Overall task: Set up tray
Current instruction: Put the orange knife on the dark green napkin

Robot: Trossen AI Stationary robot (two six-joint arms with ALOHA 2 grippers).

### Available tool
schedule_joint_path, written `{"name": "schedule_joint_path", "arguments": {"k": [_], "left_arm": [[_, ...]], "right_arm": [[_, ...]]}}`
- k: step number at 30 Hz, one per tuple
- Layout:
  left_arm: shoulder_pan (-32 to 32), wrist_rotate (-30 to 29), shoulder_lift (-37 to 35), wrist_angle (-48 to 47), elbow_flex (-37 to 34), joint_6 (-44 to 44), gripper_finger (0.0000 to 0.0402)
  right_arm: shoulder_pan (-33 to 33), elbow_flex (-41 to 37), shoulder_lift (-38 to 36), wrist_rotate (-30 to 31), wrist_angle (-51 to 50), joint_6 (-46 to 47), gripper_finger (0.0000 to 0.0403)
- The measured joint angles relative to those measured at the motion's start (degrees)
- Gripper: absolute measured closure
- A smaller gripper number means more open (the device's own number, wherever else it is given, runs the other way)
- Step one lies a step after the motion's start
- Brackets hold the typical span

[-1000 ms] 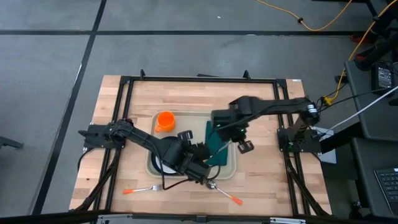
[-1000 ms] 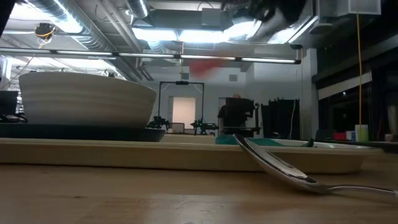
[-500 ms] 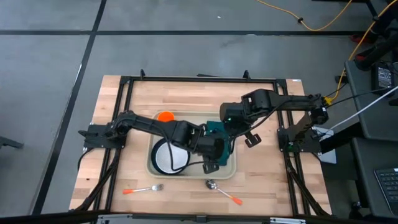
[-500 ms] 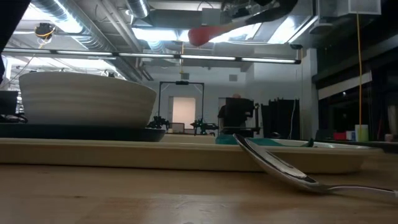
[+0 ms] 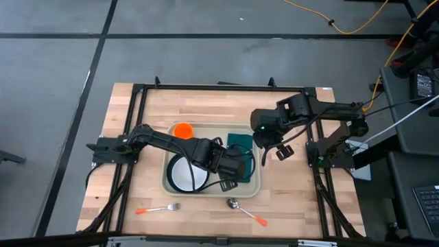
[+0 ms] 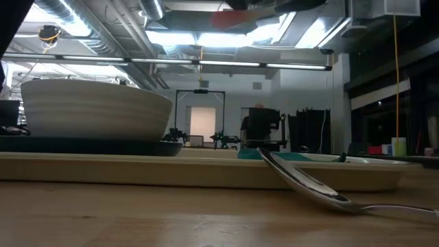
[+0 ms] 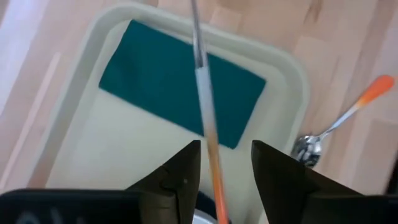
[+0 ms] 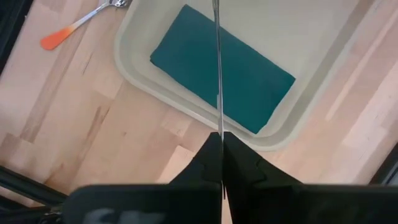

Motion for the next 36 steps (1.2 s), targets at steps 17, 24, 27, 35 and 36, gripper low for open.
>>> {"name": "schedule_joint_path", "arguments": {"k": [17,24,27,35,36], "left_arm": [[0.08,-0.28,0.3,-1.13,-4.22,-3.0,0.0388],[0.11,-0.23,0.3,-1.05,-4.22,-3.28,0.0393],[0.13,0.43,0.3,0.22,-4.22,-3.7,0.0393],[0.13,0.51,0.3,0.29,-4.2,-6.19,0.0393],[0.04,0.51,0.3,0.29,-4.2,-6.35,0.0393]], "right_arm": [[0.0,0.0,-0.11,-0.06,-0.28,0.14,0.0401],[-0.05,0.0,-0.14,-0.02,-0.31,1.66,0.0388],[-0.49,-0.02,-0.78,0.64,-0.17,2.93,0.0372],[-2.52,-0.02,-4.98,1.3,0.03,6.17,0.0356],[-2.87,-0.02,-5.79,1.51,0.03,6.54,0.0356]]}}
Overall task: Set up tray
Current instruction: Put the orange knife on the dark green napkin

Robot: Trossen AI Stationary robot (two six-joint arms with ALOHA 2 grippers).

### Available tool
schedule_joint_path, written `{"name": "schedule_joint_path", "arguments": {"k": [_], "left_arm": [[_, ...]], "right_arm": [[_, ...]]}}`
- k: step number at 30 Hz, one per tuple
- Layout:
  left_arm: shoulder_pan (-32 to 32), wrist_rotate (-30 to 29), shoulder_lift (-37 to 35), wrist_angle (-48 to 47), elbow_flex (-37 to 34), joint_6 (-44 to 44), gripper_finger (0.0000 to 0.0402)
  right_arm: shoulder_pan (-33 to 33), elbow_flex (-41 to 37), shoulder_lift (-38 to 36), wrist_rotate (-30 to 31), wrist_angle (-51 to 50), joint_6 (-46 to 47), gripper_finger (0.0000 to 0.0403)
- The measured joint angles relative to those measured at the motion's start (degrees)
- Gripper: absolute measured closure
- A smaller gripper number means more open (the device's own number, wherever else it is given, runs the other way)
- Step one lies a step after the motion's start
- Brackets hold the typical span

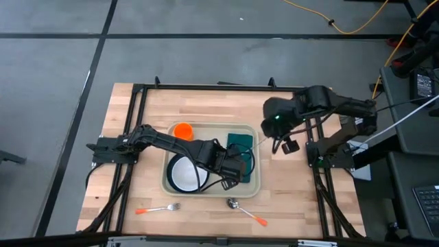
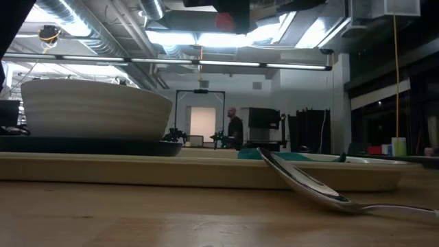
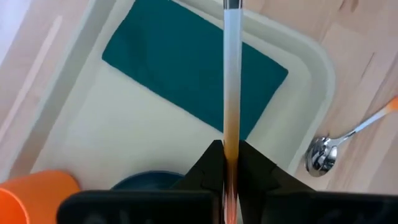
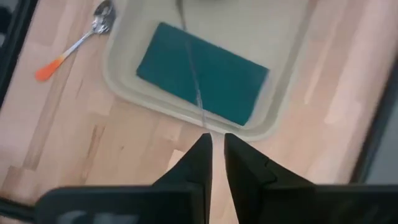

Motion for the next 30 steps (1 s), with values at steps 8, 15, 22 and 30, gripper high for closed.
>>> {"name": "schedule_joint_path", "arguments": {"k": [8,15,22,30], "left_arm": [[-1.68,1.9,0.0,0.63,0.0,-4.03,0.0393],[-2.58,3.13,-0.09,22.74,-5.15,-9.85,0.0393],[-1.36,5.11,0.05,38.4,-15.04,-19.5,0.0393],[-0.3,-2.07,0.0,50.38,-24.2,-37.3,0.0393]], "right_arm": [[-2.66,0.02,-6.67,15.21,0.06,6.14,0.0354],[-3.62,0.0,-15.53,31.48,0.03,14.17,0.0354],[-3.58,0.02,-24.61,32.94,4.98,16.23,0.0353],[-3.59,0.02,-30.23,32.48,8.95,15.89,0.0353]]}}
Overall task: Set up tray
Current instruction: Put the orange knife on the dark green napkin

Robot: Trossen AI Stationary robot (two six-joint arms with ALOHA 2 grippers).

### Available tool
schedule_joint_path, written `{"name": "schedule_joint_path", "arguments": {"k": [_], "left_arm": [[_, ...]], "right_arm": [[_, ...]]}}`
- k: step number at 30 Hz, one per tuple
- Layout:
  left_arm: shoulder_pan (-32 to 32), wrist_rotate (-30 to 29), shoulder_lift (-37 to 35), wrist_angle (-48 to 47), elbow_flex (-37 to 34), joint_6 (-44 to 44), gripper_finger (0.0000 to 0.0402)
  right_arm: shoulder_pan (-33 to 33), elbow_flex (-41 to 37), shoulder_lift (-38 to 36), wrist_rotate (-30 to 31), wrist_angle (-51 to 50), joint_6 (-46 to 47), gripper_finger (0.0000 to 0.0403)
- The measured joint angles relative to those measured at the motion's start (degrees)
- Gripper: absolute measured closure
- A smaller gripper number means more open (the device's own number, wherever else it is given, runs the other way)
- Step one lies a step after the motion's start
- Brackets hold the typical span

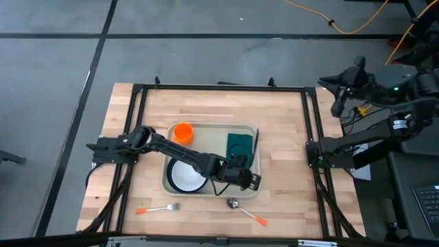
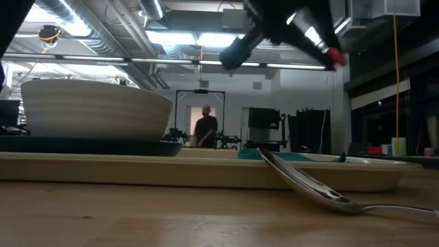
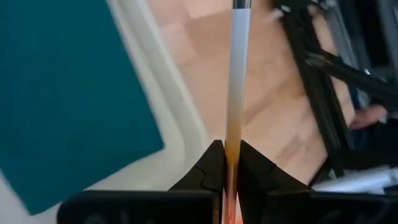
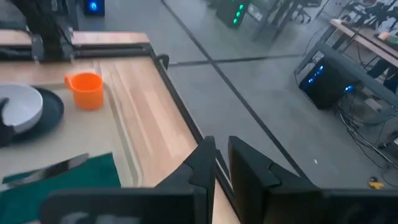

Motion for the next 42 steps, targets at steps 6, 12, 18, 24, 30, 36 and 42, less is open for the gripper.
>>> {"name": "schedule_joint_path", "arguments": {"k": [6,12,18,24,30,36,42], "left_arm": [[1.6,3.33,-0.02,-0.56,-3.71,-4.04,0.0393],[4.06,10.81,0.73,0.92,-6.33,-2.5,0.0393],[6.51,14.4,2.27,6.55,-7.61,-0.96,0.0393],[8.62,17.6,3.99,6.96,-7.89,0.33,0.0393],[9.18,20.08,6.49,10.5,-7.7,-0.54,0.0393],[9.16,20.61,7.29,10.84,-7.77,-1.61,0.0393],[9.16,18.66,7.39,11.48,-7.8,-2.34,0.0393]], "right_arm": [[0.01,0.0,-0.74,-0.08,0.57,-1.56,0.0353],[0.01,0.0,-0.19,-1.55,1.49,-4.85,0.0353],[0.01,0.0,0.28,-1.65,1.95,-7.56,0.0353],[0.01,0.0,0.23,-1.64,1.94,-9.99,0.0353],[0.04,0.0,0.2,-1.5,1.93,-12.76,0.0353],[0.04,0.0,0.2,-1.52,1.93,-14.72,0.0353],[0.04,0.0,0.2,-1.52,1.93,-16.78,0.0353]]}}
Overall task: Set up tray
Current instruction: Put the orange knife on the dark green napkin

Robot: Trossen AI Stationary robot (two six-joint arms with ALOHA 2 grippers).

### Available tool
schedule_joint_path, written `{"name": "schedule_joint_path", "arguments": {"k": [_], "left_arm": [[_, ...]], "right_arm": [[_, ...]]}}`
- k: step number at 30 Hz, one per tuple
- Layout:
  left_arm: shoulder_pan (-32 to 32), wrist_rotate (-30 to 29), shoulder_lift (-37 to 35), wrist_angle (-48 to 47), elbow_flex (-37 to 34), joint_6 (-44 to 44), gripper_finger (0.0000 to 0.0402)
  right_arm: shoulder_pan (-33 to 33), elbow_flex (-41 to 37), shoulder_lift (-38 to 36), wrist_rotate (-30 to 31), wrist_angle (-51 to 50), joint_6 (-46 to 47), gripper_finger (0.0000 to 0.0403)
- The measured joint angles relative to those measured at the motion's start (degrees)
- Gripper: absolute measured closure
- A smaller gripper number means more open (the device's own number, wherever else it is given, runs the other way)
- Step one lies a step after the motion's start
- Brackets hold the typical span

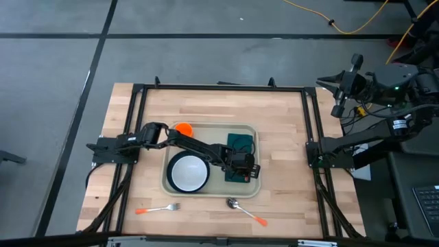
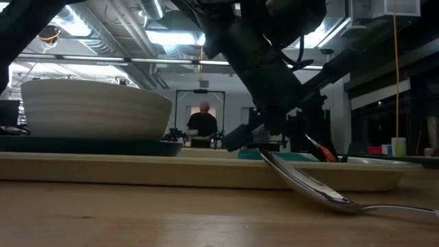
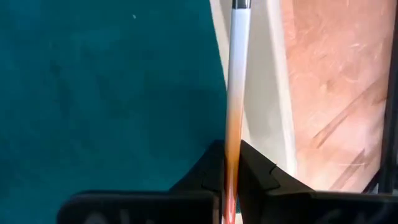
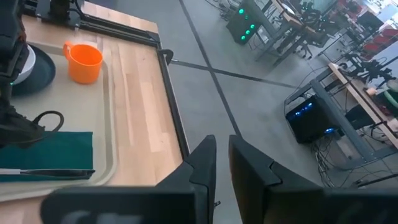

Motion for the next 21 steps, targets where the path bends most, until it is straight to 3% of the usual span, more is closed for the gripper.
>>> {"name": "schedule_joint_path", "arguments": {"k": [7,21], "left_arm": [[-0.52,-2.48,0.0,3.02,0.02,-3.08,0.0393],[-1.84,-7.05,-1.95,0.16,0.15,-2.96,0.0393]], "right_arm": [[0.0,0.0,0.0,0.0,0.0,-1.12,0.0353],[-0.01,0.0,0.02,0.0,-0.04,-2.63,0.0353]]}}
